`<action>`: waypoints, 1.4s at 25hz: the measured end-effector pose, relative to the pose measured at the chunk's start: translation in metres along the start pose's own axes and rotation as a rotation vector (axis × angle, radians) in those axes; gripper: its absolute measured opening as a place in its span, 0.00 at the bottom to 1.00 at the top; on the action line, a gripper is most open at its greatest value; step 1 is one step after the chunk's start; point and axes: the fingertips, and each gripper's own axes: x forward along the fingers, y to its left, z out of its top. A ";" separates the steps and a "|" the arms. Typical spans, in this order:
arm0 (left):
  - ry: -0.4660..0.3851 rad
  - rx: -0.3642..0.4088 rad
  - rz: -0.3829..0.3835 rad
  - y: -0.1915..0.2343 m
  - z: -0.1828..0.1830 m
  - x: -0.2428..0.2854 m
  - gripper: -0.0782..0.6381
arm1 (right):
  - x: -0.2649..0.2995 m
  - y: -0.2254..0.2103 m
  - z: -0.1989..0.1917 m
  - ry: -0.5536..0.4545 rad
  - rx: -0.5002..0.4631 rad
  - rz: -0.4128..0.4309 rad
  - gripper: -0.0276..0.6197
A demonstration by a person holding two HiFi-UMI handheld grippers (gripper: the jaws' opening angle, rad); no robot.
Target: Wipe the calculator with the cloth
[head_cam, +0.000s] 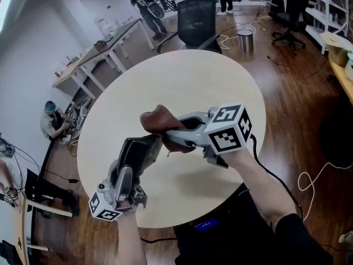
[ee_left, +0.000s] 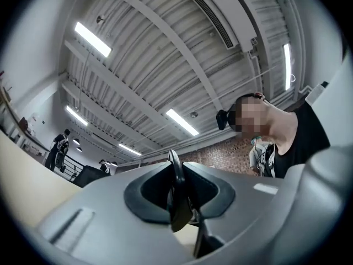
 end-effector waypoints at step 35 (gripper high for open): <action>-0.366 -0.863 0.465 0.098 -0.054 -0.022 0.20 | 0.013 0.022 -0.041 0.252 -0.577 -0.118 0.17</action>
